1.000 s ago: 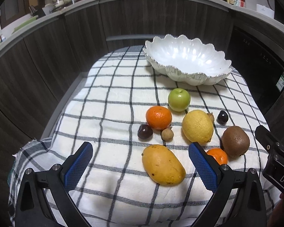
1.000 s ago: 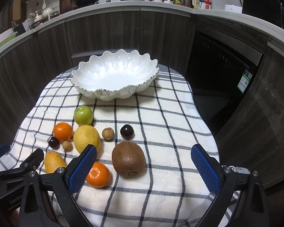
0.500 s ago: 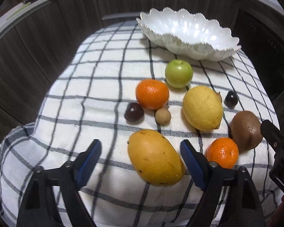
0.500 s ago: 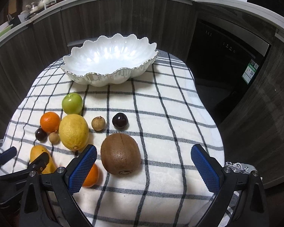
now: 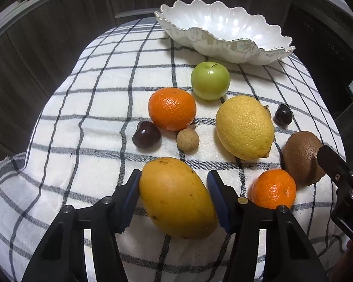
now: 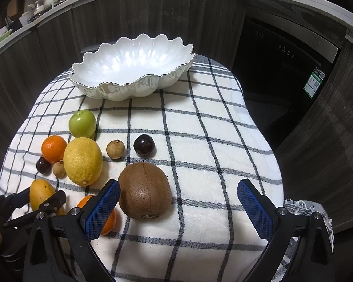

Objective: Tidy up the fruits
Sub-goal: 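Move the left tool to the yellow mango while the right tool approaches the kiwi, then close the left tool on the mango while the right tool grasps the kiwi, then lift the mango with the left tool while the right tool carries the kiwi to the bowl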

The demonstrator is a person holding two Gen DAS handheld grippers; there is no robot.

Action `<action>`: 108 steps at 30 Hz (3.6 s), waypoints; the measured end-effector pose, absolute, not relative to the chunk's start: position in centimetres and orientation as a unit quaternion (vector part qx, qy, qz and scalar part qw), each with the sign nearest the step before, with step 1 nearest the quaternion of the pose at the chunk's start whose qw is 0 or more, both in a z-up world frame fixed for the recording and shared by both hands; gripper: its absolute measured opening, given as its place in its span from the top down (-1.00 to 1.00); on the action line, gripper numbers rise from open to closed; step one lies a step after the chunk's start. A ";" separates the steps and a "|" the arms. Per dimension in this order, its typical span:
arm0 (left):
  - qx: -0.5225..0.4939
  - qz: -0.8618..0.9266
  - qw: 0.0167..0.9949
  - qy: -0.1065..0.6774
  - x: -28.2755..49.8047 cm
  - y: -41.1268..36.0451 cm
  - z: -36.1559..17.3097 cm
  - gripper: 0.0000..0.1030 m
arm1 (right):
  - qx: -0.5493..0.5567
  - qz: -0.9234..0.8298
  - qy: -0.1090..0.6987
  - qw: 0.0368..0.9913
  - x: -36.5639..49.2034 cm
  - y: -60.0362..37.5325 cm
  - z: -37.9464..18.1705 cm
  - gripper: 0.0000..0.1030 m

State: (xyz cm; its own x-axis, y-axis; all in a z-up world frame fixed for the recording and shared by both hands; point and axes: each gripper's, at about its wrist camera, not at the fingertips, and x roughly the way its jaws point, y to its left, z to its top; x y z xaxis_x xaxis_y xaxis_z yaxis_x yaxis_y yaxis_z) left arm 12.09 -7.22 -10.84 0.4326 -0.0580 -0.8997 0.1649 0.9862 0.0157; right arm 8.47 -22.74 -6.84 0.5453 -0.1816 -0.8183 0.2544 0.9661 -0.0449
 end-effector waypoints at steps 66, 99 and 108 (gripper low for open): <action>0.094 -0.086 0.883 0.452 11.3 -5.9 -8.2 0.04 | 0.081 -0.040 0.513 0.854 11.0 -21.0 -10.1 -0.10; 0.074 -0.085 0.928 0.355 13.4 -6.0 0.5 0.04 | 0.061 -0.033 0.402 0.913 11.9 -20.8 -0.5 -0.10; 0.064 -0.097 0.935 0.335 16.7 -6.9 2.8 0.04 | 0.064 -0.041 0.370 0.926 14.3 -22.0 1.7 -0.10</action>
